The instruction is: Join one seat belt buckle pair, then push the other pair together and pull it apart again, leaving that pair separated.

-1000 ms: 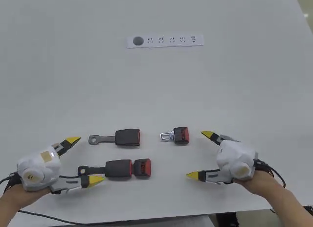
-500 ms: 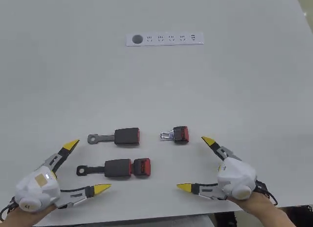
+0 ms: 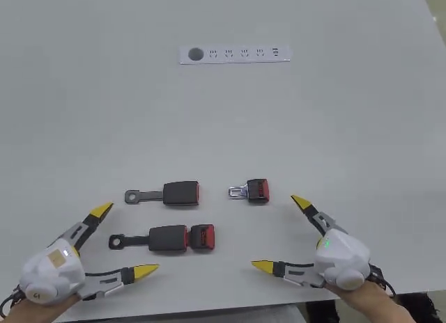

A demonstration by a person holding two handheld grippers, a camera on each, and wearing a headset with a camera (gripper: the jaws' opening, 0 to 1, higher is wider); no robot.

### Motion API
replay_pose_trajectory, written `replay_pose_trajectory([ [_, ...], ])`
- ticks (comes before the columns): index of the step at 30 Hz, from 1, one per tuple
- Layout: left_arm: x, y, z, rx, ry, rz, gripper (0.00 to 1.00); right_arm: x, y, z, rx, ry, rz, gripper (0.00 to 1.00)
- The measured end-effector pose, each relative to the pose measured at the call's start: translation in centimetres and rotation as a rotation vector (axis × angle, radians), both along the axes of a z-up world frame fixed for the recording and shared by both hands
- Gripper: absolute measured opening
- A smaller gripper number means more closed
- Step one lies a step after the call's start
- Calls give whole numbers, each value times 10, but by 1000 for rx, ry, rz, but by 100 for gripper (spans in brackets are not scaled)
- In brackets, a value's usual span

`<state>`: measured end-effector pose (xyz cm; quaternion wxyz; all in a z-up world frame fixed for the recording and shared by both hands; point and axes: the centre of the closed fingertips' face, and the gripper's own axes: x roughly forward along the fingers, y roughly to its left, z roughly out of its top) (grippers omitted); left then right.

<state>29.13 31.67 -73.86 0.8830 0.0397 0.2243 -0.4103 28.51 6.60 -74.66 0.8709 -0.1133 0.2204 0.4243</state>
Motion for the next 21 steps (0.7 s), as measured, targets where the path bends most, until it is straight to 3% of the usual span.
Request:
replay_pose_trajectory([
  [8, 2, -4, 9, 0, -8, 12, 100, 3, 3, 1, 2, -5, 4, 99],
  [21, 4, -2, 7, 1, -9, -4, 100, 4, 6, 0, -2, -5, 14, 99],
])
